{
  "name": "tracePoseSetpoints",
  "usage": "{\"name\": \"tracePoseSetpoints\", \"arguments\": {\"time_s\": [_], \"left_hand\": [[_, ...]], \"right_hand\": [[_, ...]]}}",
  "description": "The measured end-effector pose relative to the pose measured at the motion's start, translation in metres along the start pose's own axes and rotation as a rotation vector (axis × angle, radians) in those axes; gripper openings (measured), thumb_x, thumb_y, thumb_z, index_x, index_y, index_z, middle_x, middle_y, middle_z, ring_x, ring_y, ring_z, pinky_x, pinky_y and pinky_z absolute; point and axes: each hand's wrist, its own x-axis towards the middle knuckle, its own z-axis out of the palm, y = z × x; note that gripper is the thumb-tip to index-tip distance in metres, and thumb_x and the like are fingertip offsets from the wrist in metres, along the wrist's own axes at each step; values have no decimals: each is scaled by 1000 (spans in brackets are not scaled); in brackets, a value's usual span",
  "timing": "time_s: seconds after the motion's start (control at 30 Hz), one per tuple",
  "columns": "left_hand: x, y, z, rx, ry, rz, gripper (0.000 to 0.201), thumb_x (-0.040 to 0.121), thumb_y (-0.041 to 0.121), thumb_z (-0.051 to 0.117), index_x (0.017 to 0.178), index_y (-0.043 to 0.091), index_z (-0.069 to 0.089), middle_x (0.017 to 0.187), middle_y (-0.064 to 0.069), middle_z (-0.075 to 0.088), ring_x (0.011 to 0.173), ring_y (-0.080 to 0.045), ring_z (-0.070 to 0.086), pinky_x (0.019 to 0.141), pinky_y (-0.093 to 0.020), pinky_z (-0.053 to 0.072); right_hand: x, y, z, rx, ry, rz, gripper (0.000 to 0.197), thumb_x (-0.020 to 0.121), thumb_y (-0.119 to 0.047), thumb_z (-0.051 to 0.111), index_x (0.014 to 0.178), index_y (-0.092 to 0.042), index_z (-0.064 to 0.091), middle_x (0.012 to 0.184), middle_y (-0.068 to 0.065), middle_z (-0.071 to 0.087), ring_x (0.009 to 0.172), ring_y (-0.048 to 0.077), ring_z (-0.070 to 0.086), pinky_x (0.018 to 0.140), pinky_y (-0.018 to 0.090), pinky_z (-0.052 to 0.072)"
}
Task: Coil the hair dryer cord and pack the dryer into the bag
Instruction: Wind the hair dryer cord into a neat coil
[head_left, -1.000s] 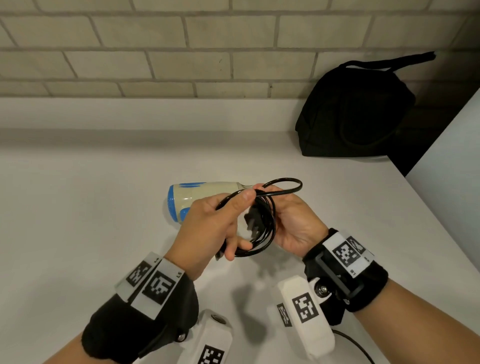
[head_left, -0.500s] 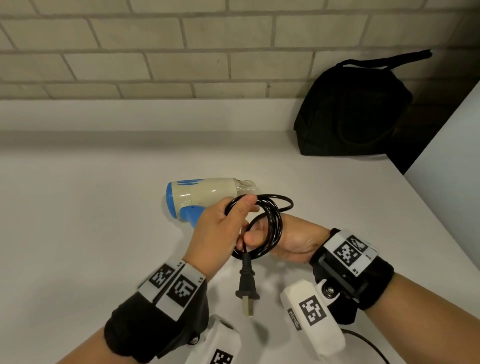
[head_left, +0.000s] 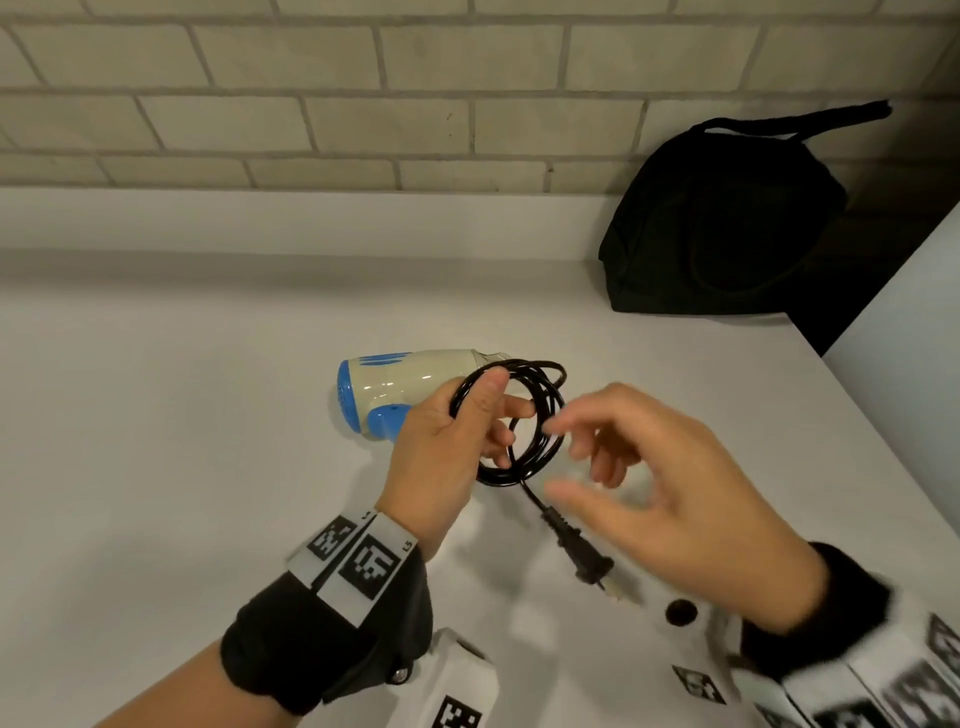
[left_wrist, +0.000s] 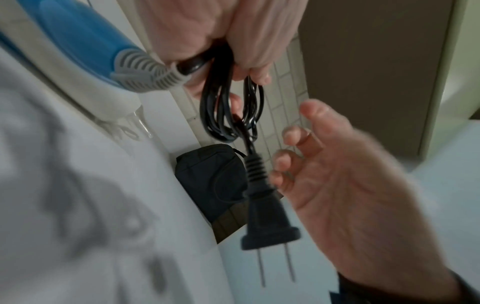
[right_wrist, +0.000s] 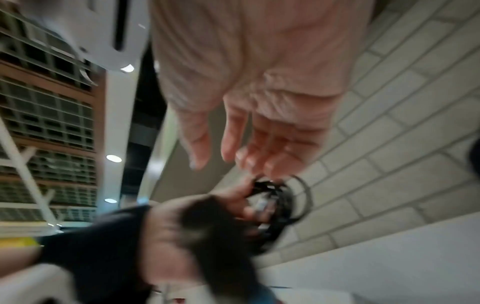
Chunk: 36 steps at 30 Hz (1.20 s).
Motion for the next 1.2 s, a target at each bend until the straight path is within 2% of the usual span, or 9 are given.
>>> {"name": "tracePoseSetpoints", "arguments": {"time_s": [0.1, 0.23, 0.33, 0.43, 0.6, 0.73, 0.9, 1.1, 1.2], "left_hand": [[1, 0, 5, -43, -5, 4, 23, 85, 40, 47, 82, 20, 60, 71, 6, 70, 44, -4, 50, 35, -7, 33], [1, 2, 4, -70, 14, 23, 24, 82, 43, 46, 78, 23, 59, 72, 5, 70, 44, -6, 48, 35, -8, 32], [2, -1, 1, -2, 44, 54, 25, 86, 40, 46, 71, 24, 56, 62, 1, 59, 42, -6, 45, 35, -8, 30], [3, -10, -1, 60, 63, 50, 23, 87, 38, 48, 70, 23, 52, 56, 1, 44, 49, -10, 45, 37, -9, 35], [-1, -23, 1, 123, -32, 69, 12, 86, 32, 52, 78, 22, 54, 65, 1, 55, 53, -4, 55, 45, -6, 40], [-4, -27, 5, 209, -233, 60, 22, 83, -2, 53, 69, 15, 57, 63, 4, 57, 56, 1, 54, 54, -8, 45], [-5, -15, -1, -8, -131, 14, 15, 89, 24, 47, 82, 25, 61, 72, 13, 69, 60, 6, 65, 42, -3, 40], [2, -18, 0, -159, -69, -32, 26, 64, 50, 53, 79, 33, 67, 88, 8, 75, 87, -12, 70, 79, -30, 52], [1, -18, 1, -88, -42, -9, 34, 61, 58, 48, 81, 34, 63, 82, 11, 73, 77, -7, 65, 58, -22, 43]], "right_hand": [[-13, -14, 13, -319, -293, 152, 58, 64, -65, 58, 111, -41, 32, 101, -30, 31, 92, -7, 41, 80, 17, 41], [-16, 1, 33, -282, -179, 212, 30, 85, -39, 54, 100, -30, 30, 88, -20, 36, 78, 11, 49, 77, 30, 46], [-19, -1, 38, -372, -203, 143, 18, 91, -26, 43, 108, -26, 46, 85, -18, 59, 73, 18, 62, 61, 36, 52], [-17, -12, 31, -615, -274, 23, 19, 72, -21, 48, 87, -31, 54, 61, -14, 59, 46, 12, 57, 32, 26, 38], [-1, -24, 1, -851, -389, -275, 40, 63, -8, 29, 73, -32, 59, 57, -12, 52, 45, 14, 48, 39, 26, 42], [27, -41, -20, -734, -556, -239, 36, 78, -21, 30, 92, -40, 56, 79, -17, 61, 61, 11, 53, 50, 29, 44], [40, -32, -39, -651, -612, 11, 27, 86, -55, 34, 85, -34, 52, 59, -13, 45, 55, 2, 41, 56, 19, 31], [0, -6, 11, -453, -798, 175, 41, 89, -9, 34, 124, -29, 41, 106, -16, 62, 97, 8, 55, 86, 28, 44], [-5, 4, 27, -175, -562, 295, 31, 92, -17, 36, 120, -27, 46, 70, -24, 56, 68, 2, 49, 77, 29, 46]]}}
